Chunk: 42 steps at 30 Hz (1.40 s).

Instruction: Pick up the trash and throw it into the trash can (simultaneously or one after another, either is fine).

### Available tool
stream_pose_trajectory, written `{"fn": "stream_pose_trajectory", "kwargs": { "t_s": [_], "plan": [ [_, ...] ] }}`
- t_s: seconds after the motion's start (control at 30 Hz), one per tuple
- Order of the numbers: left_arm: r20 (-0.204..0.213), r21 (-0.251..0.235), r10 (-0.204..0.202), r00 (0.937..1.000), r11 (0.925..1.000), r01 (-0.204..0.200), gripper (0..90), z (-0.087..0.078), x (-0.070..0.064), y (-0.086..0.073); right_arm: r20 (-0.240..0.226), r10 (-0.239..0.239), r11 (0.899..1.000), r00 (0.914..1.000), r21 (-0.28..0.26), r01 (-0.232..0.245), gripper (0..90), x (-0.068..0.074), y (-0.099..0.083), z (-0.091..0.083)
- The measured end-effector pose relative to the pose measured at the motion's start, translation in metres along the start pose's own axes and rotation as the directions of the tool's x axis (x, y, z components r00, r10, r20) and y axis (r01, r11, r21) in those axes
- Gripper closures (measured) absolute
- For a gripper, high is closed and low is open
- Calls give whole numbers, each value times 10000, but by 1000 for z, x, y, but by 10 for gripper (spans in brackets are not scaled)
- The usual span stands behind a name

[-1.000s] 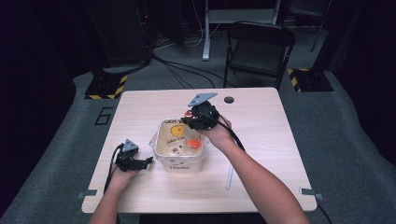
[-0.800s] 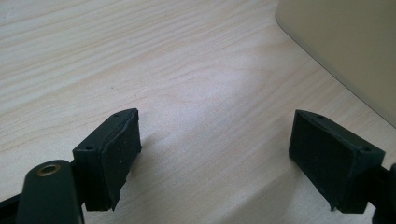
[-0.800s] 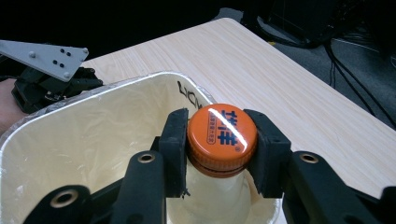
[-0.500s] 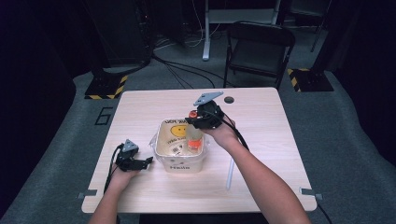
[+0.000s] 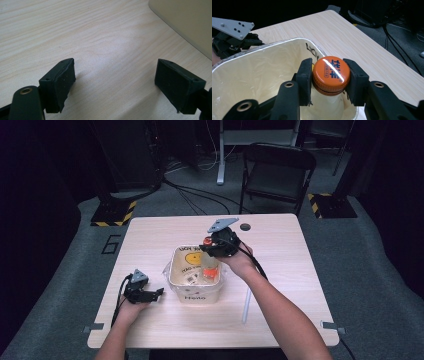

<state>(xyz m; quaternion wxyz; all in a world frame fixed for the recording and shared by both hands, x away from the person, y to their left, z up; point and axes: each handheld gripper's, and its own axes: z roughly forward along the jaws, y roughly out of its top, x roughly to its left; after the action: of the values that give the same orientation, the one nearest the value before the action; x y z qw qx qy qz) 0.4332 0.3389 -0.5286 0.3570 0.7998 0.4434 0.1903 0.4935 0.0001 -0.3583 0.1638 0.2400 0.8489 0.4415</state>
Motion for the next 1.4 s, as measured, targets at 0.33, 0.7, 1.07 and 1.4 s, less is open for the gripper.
{"fn": "stream_pose_trajectory", "kwargs": {
  "t_s": [0.33,0.7,1.07,1.4],
  "plan": [
    [-48,-81,-17,10000,10000,17,167,1,0,0,89,628,9975,9980,-319,-625,483,-3,-1,-11],
    [-61,-123,-27,10000,9999,26,167,1,-1,0,129,675,9947,9976,-792,-663,467,0,-14,-36],
    [-69,-111,-24,10000,9999,23,167,1,-1,0,997,648,9949,9929,-830,-566,467,7,-38,-62],
    [-74,-108,-32,10000,9999,31,167,1,-1,0,1176,1060,9927,9874,-702,-982,468,8,-69,-64]
  ]
}}
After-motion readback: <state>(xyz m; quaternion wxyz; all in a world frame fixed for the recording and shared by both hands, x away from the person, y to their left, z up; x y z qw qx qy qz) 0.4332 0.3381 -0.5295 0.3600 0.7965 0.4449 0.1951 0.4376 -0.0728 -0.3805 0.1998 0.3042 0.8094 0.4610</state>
